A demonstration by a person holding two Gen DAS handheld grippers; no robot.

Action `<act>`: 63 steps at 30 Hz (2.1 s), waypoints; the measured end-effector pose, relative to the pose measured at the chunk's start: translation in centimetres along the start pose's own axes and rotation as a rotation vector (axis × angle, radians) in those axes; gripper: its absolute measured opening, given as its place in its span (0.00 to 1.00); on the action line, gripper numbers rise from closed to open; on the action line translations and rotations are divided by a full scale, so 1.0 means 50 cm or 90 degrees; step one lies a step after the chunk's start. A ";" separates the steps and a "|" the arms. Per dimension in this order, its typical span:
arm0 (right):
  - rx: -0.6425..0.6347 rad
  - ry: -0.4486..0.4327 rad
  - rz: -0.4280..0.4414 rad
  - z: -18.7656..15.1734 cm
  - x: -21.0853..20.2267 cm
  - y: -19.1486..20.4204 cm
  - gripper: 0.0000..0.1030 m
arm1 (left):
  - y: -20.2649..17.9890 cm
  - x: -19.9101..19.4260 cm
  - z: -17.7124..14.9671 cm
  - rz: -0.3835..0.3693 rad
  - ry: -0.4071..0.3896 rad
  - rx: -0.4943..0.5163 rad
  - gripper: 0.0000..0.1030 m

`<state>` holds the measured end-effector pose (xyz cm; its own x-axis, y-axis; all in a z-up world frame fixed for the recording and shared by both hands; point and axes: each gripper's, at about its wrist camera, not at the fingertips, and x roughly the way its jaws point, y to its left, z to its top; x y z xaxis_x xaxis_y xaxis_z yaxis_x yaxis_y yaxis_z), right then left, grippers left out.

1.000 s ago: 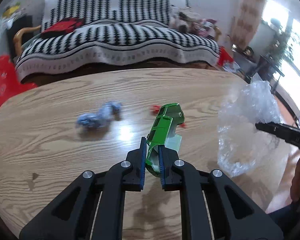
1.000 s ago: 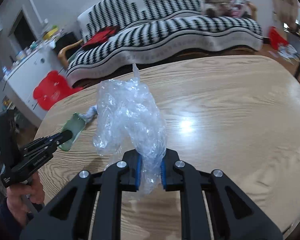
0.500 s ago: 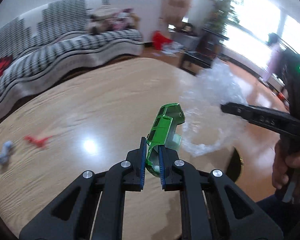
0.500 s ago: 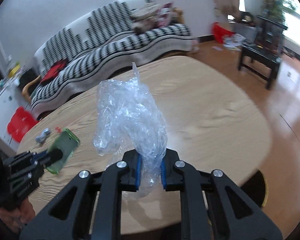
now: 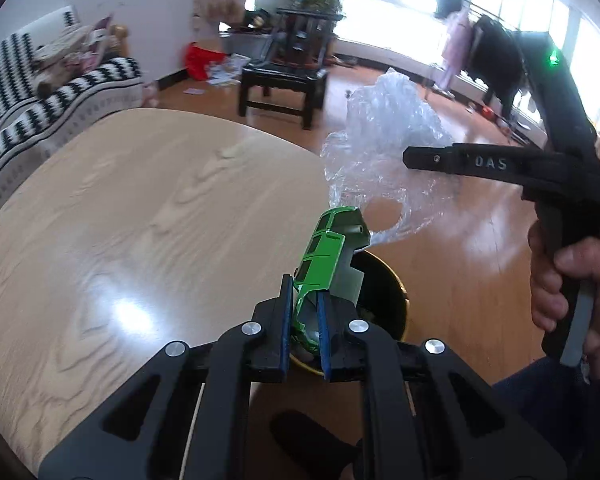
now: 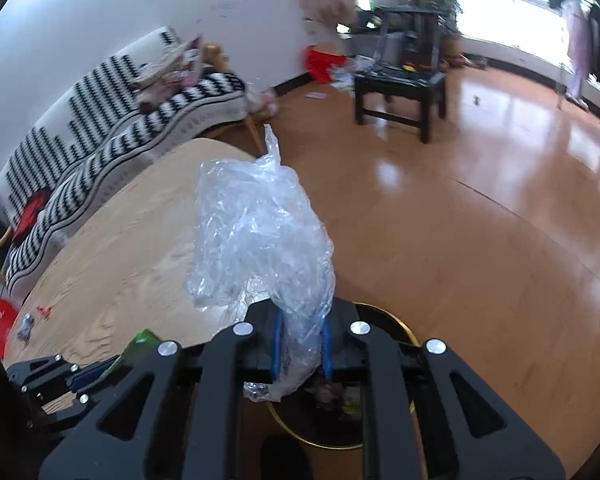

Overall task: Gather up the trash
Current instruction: 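Carry the green car and plastic bag over the black bin with both tools, then open both tools to drop the green car and plastic bag into the bin, then move both open tools back to the table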

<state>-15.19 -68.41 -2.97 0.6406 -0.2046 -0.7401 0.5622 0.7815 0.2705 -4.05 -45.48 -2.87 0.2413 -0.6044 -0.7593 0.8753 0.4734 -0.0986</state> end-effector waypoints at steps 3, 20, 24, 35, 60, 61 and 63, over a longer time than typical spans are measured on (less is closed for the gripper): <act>0.024 0.028 -0.031 -0.009 0.018 -0.047 0.15 | -0.021 0.026 0.000 -0.006 0.016 0.012 0.10; 0.015 0.160 -0.066 -0.057 0.110 -0.068 0.15 | -0.047 0.157 0.014 0.003 0.085 0.011 0.10; 0.008 0.161 -0.064 -0.052 0.111 -0.056 0.15 | -0.047 0.161 0.014 0.005 0.088 0.009 0.10; 0.006 0.130 -0.069 -0.042 0.094 -0.052 0.62 | -0.055 0.156 0.021 0.000 0.076 0.013 0.35; -0.051 0.040 0.050 0.021 0.047 0.182 0.83 | 0.077 -0.049 0.005 0.086 -0.027 -0.067 0.85; -0.068 0.042 0.061 0.020 0.048 0.216 0.83 | 0.108 -0.079 -0.007 0.100 -0.036 -0.087 0.85; -0.103 0.047 0.089 0.017 0.049 0.288 0.83 | 0.152 -0.121 -0.021 0.122 -0.048 -0.109 0.86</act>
<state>-5.05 -58.16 -0.35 0.6634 -0.0487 -0.7467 0.3754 0.8849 0.2758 0.71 -37.56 0.29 0.4314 -0.5359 -0.7257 0.7285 0.6815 -0.0702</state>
